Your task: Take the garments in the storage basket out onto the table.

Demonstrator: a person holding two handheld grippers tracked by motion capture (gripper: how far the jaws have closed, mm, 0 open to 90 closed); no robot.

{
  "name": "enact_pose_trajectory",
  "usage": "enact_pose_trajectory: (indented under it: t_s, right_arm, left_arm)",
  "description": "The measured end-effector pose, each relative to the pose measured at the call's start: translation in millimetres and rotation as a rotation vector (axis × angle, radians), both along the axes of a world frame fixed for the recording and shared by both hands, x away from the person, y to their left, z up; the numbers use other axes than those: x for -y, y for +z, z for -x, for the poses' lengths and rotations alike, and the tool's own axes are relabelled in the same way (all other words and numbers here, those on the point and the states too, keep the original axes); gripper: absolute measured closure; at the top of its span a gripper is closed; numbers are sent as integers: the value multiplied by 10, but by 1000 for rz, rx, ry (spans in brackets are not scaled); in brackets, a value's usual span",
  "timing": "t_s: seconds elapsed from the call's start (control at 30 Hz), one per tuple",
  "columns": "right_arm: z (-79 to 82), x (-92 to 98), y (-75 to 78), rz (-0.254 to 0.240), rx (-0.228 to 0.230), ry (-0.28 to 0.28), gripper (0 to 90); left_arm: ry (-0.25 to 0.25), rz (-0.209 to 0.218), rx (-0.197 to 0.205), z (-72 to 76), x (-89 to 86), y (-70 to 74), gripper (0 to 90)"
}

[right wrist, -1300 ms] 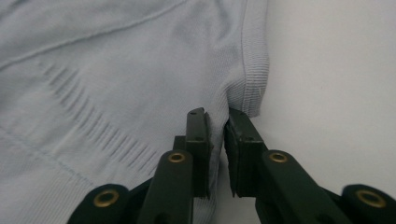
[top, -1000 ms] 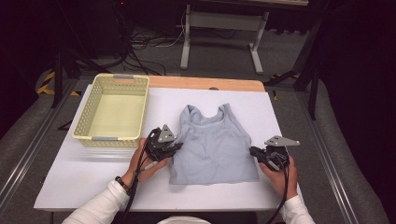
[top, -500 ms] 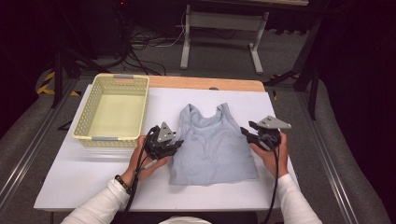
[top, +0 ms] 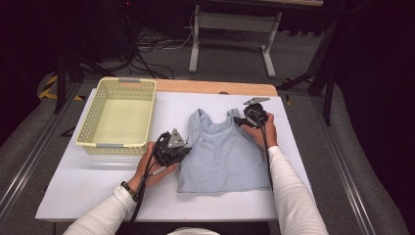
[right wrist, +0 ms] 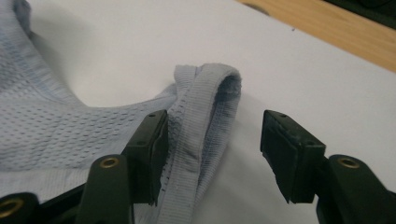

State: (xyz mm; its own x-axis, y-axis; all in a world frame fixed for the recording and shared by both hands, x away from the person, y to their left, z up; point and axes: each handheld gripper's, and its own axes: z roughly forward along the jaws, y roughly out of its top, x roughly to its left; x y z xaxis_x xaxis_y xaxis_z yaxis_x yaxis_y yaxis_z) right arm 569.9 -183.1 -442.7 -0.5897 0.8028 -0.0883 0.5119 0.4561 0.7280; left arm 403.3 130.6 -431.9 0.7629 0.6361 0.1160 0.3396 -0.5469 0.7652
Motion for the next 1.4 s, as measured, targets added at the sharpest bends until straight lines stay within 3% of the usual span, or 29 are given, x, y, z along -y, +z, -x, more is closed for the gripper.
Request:
enact_pose_trajectory:
  t_s: [0.13, 0.23, 0.33, 0.43, 0.5, 0.57, 0.63, 0.73, 0.83, 0.93, 1.0, 1.13, 1.23, 1.4]
  right_arm:
    - [-46, -3, -84, -40, -33, -10, 480]
    - [-56, 15, -94, -83, -56, 18, 598]
    - [-49, 7, -94, -93, -64, 35, 731]
    - [-39, -7, -81, -80, -70, 52, 834]
    - [-21, -29, -54, -44, -66, 49, 847]
    - [12, -37, -5, -21, -49, 31, 852]
    - [49, -1, 82, -49, -10, 11, 855]
    - [114, 53, 235, -45, 55, -15, 855]
    - [152, 100, 327, -43, 88, -26, 854]
    - [154, 128, 334, -50, 93, -43, 841]
    - [146, 129, 311, -39, 96, -73, 755]
    - [150, 151, 286, -34, 96, -120, 644]
    - [228, 169, 303, -73, 99, -111, 624]
    - [464, 235, 279, -82, 115, -91, 597]
  left_arm:
    - [-6, 7, 24, 37, -22, 87, 793]
    - [-6, 18, 38, 52, -39, 142, 796]
    - [-7, 24, 49, 57, -52, 180, 797]
    - [-12, 29, 59, 71, -61, 218, 800]
    - [-12, 34, 64, 76, -72, 246, 801]
    - [-3, 47, 71, 82, -88, 271, 800]
    - [-3, 52, 77, 82, -105, 298, 799]
    - [1, 50, 94, 89, -100, 325, 795]
    - [6, 44, 105, 87, -85, 334, 776]
    - [20, 47, 111, 84, -77, 327, 712]
    - [42, 53, 119, 85, -83, 331, 639]
    - [40, 60, 129, 108, -107, 342, 614]
    - [36, 45, 128, 130, -120, 327, 608]
    - [-2, 30, 131, 238, -135, 278, 572]
